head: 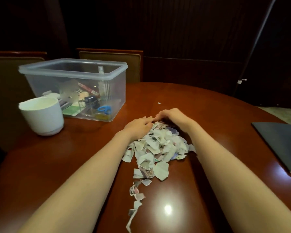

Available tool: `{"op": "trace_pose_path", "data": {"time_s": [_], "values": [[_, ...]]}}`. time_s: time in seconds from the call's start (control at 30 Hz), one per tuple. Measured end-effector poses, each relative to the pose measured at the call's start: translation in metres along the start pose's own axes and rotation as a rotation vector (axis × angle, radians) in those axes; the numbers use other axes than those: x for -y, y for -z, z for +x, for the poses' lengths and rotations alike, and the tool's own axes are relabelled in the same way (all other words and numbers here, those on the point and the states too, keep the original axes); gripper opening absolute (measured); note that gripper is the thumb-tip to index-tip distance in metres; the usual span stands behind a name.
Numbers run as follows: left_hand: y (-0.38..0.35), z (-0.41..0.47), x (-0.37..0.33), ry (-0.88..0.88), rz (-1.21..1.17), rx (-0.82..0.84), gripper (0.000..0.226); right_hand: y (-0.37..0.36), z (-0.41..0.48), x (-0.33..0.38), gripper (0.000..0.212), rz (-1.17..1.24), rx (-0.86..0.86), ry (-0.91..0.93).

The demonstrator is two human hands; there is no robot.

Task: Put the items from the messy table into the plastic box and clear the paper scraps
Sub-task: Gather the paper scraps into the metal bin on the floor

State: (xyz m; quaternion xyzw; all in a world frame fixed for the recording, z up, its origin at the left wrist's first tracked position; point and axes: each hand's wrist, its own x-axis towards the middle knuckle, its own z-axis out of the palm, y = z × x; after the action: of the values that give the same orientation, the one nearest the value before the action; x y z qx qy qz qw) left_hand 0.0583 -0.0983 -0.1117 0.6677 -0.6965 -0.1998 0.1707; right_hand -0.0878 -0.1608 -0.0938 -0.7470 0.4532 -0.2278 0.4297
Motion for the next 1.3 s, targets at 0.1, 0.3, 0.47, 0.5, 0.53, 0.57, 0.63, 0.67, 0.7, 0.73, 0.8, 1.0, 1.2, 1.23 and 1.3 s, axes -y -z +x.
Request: {"op": "trace_pose_path", "data": {"time_s": [0.1, 0.3, 0.47, 0.5, 0.53, 0.57, 0.63, 0.67, 0.7, 0.73, 0.8, 1.0, 1.2, 1.23, 1.3], "values": [[0.001, 0.001, 0.001, -0.016, -0.02, 0.012, 0.044, 0.013, 0.021, 0.002, 0.033, -0.039, -0.197, -0.011], [0.0, 0.015, 0.012, -0.008, -0.028, 0.025, 0.044, 0.005, 0.08, -0.011, 0.048, -0.392, -0.164, -0.02], [0.001, 0.018, 0.012, -0.014, -0.039, 0.002, 0.044, 0.0, 0.101, -0.011, 0.049, -0.609, -0.064, -0.047], [0.002, 0.017, 0.012, -0.011, -0.052, -0.001, 0.043, 0.0, 0.097, -0.01, 0.048, -0.599, -0.039, -0.039], [0.002, 0.016, 0.012, -0.007, -0.059, -0.003, 0.043, 0.0, 0.091, -0.009, 0.047, -0.603, -0.013, -0.02], [0.002, 0.016, 0.012, -0.004, -0.06, -0.002, 0.043, 0.0, 0.084, -0.007, 0.046, -0.607, 0.01, -0.001], [0.002, 0.014, 0.011, 0.0, -0.065, 0.006, 0.044, -0.001, 0.064, -0.005, 0.046, -0.583, 0.051, 0.043], [0.003, 0.013, 0.01, 0.002, -0.072, 0.007, 0.044, -0.002, 0.053, -0.003, 0.047, -0.526, 0.074, 0.044], [0.003, 0.011, 0.008, 0.003, -0.077, 0.003, 0.044, -0.002, 0.043, -0.003, 0.048, -0.456, 0.094, 0.043], [0.003, 0.008, 0.006, 0.004, -0.077, -0.002, 0.044, -0.004, 0.03, -0.001, 0.049, -0.401, 0.118, 0.034], [0.003, -0.001, 0.002, 0.006, -0.072, -0.017, 0.044, -0.009, 0.006, 0.0, 0.051, -0.321, 0.153, 0.016], [-0.001, -0.036, -0.001, -0.003, -0.111, -0.029, 0.042, -0.025, -0.053, 0.01, 0.051, -0.081, 0.096, -0.082], [0.002, -0.076, -0.003, 0.032, -0.277, -0.043, 0.038, -0.038, -0.097, 0.021, 0.05, -0.024, 0.191, 0.058], [0.005, -0.082, -0.004, 0.04, -0.306, -0.036, 0.037, -0.039, -0.102, 0.021, 0.054, -0.004, 0.194, 0.048], [0.011, -0.097, -0.007, 0.043, -0.337, -0.041, 0.038, -0.042, -0.112, 0.02, 0.065, 0.013, 0.194, 0.012]]}}
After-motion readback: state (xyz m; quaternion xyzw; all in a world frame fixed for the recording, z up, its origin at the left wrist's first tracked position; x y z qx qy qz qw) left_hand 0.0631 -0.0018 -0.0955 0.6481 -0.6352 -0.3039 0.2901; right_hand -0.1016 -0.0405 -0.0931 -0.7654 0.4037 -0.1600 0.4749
